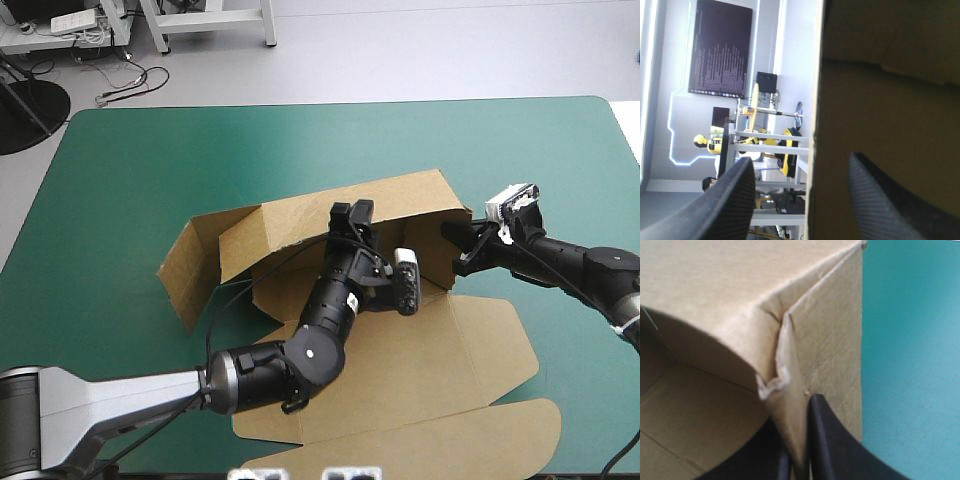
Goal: Fold the box
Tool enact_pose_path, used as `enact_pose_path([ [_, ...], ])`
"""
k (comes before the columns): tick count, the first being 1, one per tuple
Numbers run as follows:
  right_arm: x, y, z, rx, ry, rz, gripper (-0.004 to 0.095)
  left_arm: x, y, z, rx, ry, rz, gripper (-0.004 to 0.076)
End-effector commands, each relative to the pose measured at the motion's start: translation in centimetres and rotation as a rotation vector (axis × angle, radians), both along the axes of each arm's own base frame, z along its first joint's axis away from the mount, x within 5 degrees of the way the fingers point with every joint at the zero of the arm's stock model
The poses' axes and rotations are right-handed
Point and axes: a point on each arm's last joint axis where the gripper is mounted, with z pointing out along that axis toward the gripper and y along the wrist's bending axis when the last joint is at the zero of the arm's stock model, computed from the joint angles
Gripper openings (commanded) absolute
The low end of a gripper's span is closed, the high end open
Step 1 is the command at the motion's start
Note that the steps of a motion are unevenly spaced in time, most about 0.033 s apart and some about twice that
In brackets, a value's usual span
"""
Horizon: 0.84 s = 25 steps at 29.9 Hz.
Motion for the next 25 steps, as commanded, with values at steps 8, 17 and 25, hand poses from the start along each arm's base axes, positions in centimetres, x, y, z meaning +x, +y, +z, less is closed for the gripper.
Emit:
enact_pose_path([
  [8,-0.5,0.3,0.4,0.017,0.023,0.032,0.0,-6.7,-0.4,13.2,-0.369,-0.27,-0.055,0.0186],
  [17,-0.4,-0.2,2.5,0.029,0.037,-0.068,0.0,-1.5,9.5,22.7,-0.778,-0.089,0.11,0.0006],
  [25,0.7,-1.1,7.4,-0.041,0.143,-0.184,0.0,4.0,19.8,22.5,-0.921,0.068,0.495,0.0006],
])
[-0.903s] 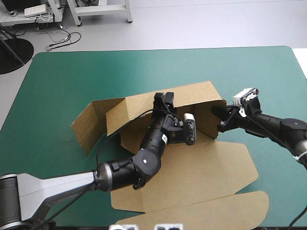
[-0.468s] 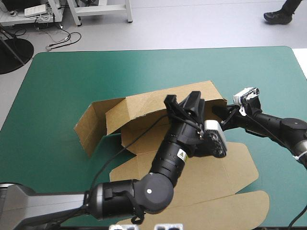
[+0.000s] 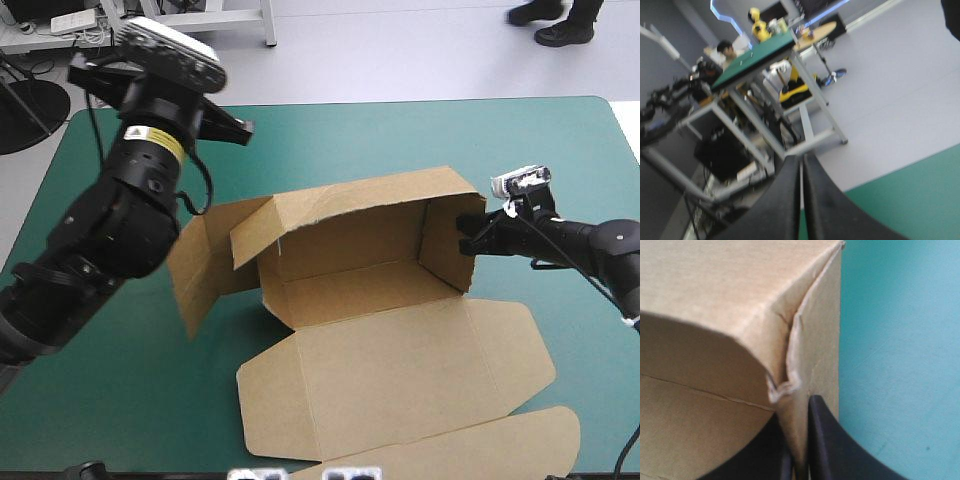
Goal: Fold the box
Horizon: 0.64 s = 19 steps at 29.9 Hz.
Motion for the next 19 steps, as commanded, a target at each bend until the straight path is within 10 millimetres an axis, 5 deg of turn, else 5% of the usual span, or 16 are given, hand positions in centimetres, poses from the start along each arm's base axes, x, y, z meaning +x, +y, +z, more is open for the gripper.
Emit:
enact_pose_path([
  [1,0.1,0.2,3.9,0.009,0.013,-0.039,0.0,0.5,4.1,0.9,-0.099,0.059,0.056,0.0006],
  [10,2.8,4.4,7.4,-0.15,0.167,-0.078,0.0,3.2,11.7,-3.1,-0.226,0.353,0.267,0.0006],
  [19,9.2,6.3,3.9,-0.174,0.35,-0.101,0.0075,3.8,14.2,-6.3,-0.278,0.528,0.298,0.0006],
])
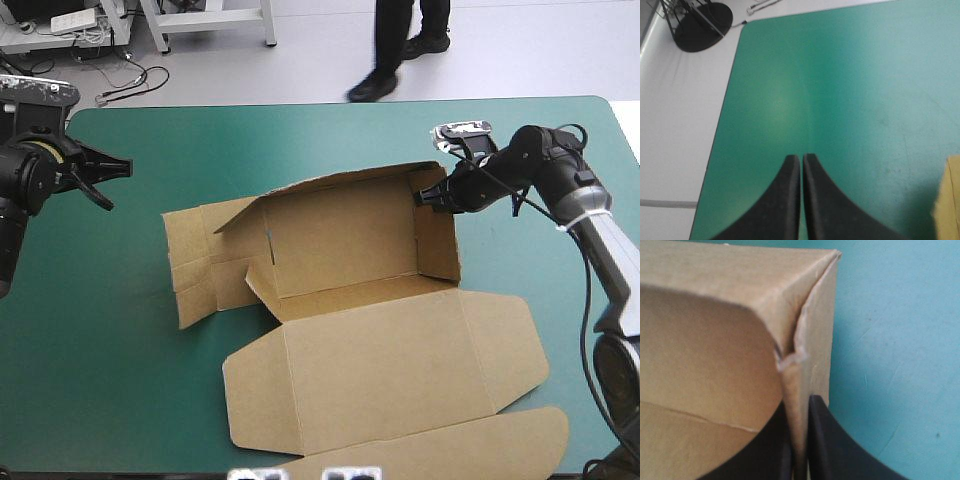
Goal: Fold the box
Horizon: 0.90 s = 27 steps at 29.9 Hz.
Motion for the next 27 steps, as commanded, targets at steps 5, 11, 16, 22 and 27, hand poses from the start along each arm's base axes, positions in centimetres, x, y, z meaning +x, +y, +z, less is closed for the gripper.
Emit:
enact_pose_path([
  [5,3.6,0.5,-0.8,0.007,-0.002,-0.037,0.0316,-0.4,0.0,0.7,-0.027,-0.052,-0.036,0.0006],
  [11,4.3,0.6,1.1,0.012,-0.071,-0.031,0.0433,0.0,0.0,0.2,-0.021,-0.018,-0.038,0.0006],
  [16,3.0,0.4,6.1,-0.001,-0.147,0.001,0.0432,0.7,-0.1,-0.5,-0.022,0.014,-0.042,0.0006],
  [22,0.1,-0.4,11.7,-0.018,-0.206,-0.028,0.043,1.3,-0.1,-0.9,-0.009,0.024,-0.047,0.0006],
  [27,-1.4,-0.8,12.7,-0.005,-0.214,-0.076,0.043,1.3,0.0,-1.0,0.005,0.032,-0.042,0.0006],
])
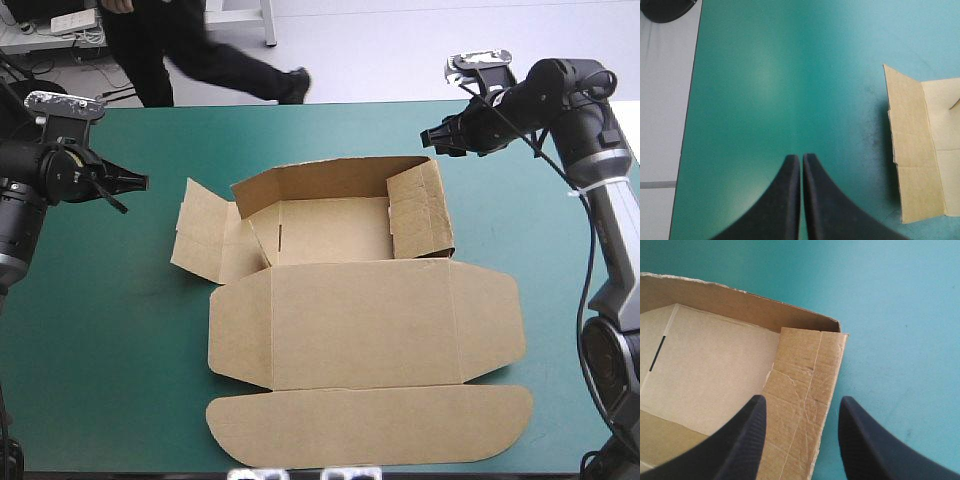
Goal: Fold the box
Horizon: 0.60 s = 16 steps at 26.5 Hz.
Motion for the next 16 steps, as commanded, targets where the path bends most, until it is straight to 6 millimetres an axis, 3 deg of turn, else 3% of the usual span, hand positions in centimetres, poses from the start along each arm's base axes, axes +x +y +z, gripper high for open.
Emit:
enact_pose_path([
  [1,-2.3,-0.4,2.4,0.02,-0.051,-0.015,0.043,-0.7,0.3,1.9,0.018,-0.101,0.0,0.0006],
  [5,-1.9,-0.5,-1.0,-0.016,0.055,-0.013,0.043,-0.7,0.2,1.9,0.014,-0.099,-0.001,0.0006],
  [16,3.1,0.9,-10.1,0.0,0.251,0.027,0.043,-0.7,0.0,1.9,-0.01,-0.104,-0.007,0.0006],
])
